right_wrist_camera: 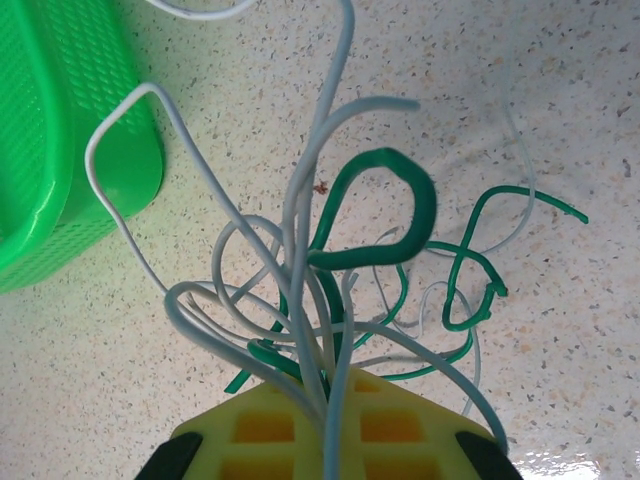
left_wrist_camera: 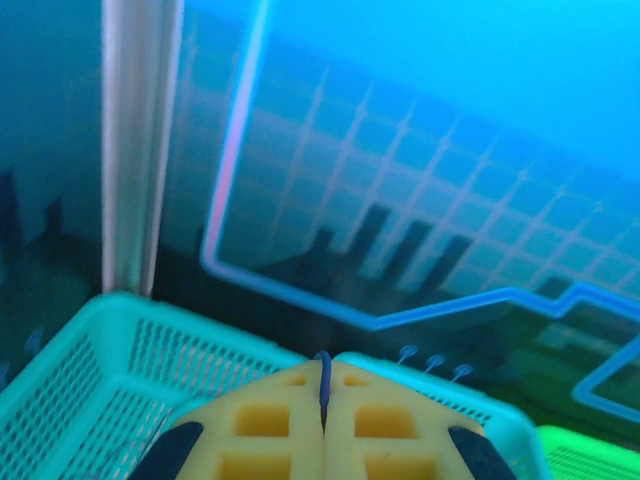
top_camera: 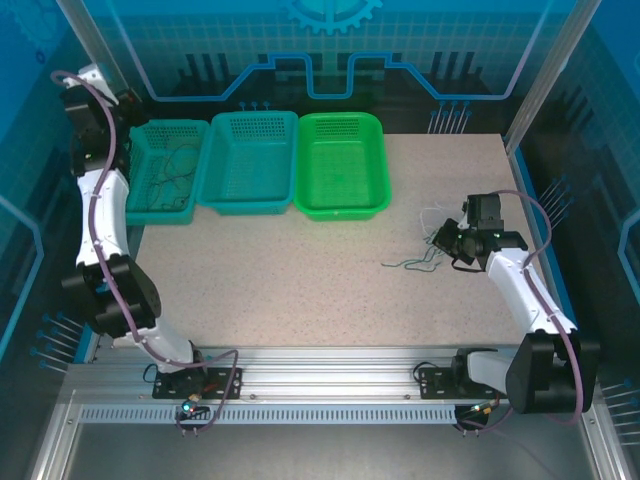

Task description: Untangle the cables

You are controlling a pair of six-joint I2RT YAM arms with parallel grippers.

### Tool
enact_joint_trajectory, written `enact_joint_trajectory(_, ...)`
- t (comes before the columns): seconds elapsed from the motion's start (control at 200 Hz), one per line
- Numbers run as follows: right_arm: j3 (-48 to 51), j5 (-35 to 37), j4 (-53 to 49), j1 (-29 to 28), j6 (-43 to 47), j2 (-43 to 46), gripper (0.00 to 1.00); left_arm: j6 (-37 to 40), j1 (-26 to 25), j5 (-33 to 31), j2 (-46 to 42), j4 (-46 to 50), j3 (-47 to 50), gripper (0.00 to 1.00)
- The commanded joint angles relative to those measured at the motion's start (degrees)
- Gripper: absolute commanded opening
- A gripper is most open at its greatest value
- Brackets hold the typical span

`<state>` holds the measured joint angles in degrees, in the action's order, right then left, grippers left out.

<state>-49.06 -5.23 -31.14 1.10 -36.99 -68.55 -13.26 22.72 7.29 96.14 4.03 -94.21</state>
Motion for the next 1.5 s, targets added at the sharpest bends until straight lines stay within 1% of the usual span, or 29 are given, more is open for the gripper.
enact_joint_trajectory(0.0, -0.6, -1.93, -1.54, -0.86, 0.95, 0.99, 0.0, -3.55, 2.23, -1.75, 1.36, -2.24, 5.55, 0.17)
enact_joint_trajectory(0.1, -0.61, -2.19, -1.54, -0.93, 1.16, 1.7, 0.0, -5.04, 2.86, -1.46, -0.12, -6.21, 11.74, 0.49)
enact_joint_trajectory(0.145, -0.6, -2.66, -1.11, -0.97, 1.49, 1.76, 0.0, -6.07, 2.86, -0.83, -1.44, -8.0, 14.32, 0.59)
enact_joint_trajectory(0.185, -0.62, -3.5, -0.75, -0.96, 1.89, 1.63, 0.0, -7.1, 2.81, -0.08, -2.79, -9.34, 16.16, 0.65)
enact_joint_trajectory(0.245, -0.93, -5.89, 0.02, -0.93, 2.79, 1.25, 0.0, -9.33, 2.8, 1.23, -5.15, -11.16, 18.75, 0.7)
enact_joint_trajectory(0.325, -1.01, -10.16, 1.86, -1.28, 4.38, 0.88, 0.0, -12.96, 2.47, 3.65, -9.21, -13.42, 21.96, 0.73)
enact_joint_trajectory(0.38, -1.0, -11.43, 2.79, -2.1, 5.17, 0.8, 0.0, -15.41, 1.7, 5.67, -12.49, -15.7, 24.54, 0.74)
enact_joint_trajectory(0.465, -3.84, -11.58, 3.41, -4.17, 6.41, 0.64, 0.0, -16.27, -1.21, 8.71, -17.49, -18.91, 28.23, 0.78)
enact_joint_trajectory(0.55, -5.22, -13.74, 4.51, -6.3, 7.31, 0.05, 0.0, -15.91, -5.52, 11.99, -22.27, -21.57, 31.77, 0.82)
enact_joint_trajectory(0.63, -6.36, -15.63, 5.48, -8.31, 8.1, -0.61, 0.0, -14.79, -10.88, 14.07, -26.39, -21.63, 34.59, 0.84)
enact_joint_trajectory(0.705, -7.21, -17.23, 6.75, -10.32, 9.1, -1.08, 0.0, -13.08, -17.19, 14.18, -29.8, -21.66, 37.53, 0.85)
enact_joint_trajectory(0.83, -7.71, -19.38, 9.07, -13.03, 10.95, -1.56, 0.0, -13.94, -27.74, 14.85, -32.37, -22.04, 41.79, 0.86)
enact_joint_trajectory(0.97, -8.21, -20.98, 10.04, -15.21, 12.33, -2.12, 0.0, -15.66, -39.79, 16.06, -31.05, -21.73, 44.29, 0.87)
enact_joint_trajectory(1.036, -8.4, -21.8, 10.29, -16.38, 13.05, -2.41, 0.0, -17.41, -44.35, 16.18, -28.78, -22.78, 44.79, 0.87)
enact_joint_trajectory(1.101, -8.63, -22.01, 10.39, -17.5, 13.63, -2.69, 0.0, -19.56, -48.12, 16.79, -25.54, -25.94, 44.95, 0.87)
enact_joint_trajectory(1.211, -9.01, -21.14, 10.73, -18.84, 13.32, -3.31, 0.0, -21.44, -52.5, 16.61, -18.89, -29.5, 43.45, 0.87)
enact_joint_trajectory(1.366, -9.04, -21.31, 11.79, -19.96, 12.5, -3.08, 0.0, -25.45, -53.91, 15.18, -11.15, -35.15, 42.21, 0.87)
enact_joint_trajectory(1.406, -9.21, -21.19, 11.72, -20.31, 12.62, -3.04, 0.0, -26.21, -54.18, 15.42, -9.63, -36.9, 41.82, 0.83)
enact_joint_trajectory(1.446, -9.3, -20.98, 11.47, -20.6, 12.67, -3.05, 0.0, -26.78, -54.48, 15.56, -8.41, -37.86, 41.5, 0.76)
enact_joint_trajectory(1.496, -9.39, -20.7, 11.21, -20.78, 12.74, -3.04, 0.0, -27.21, -54.69, 15.43, -7.47, -38.94, 41.23, 0.64)
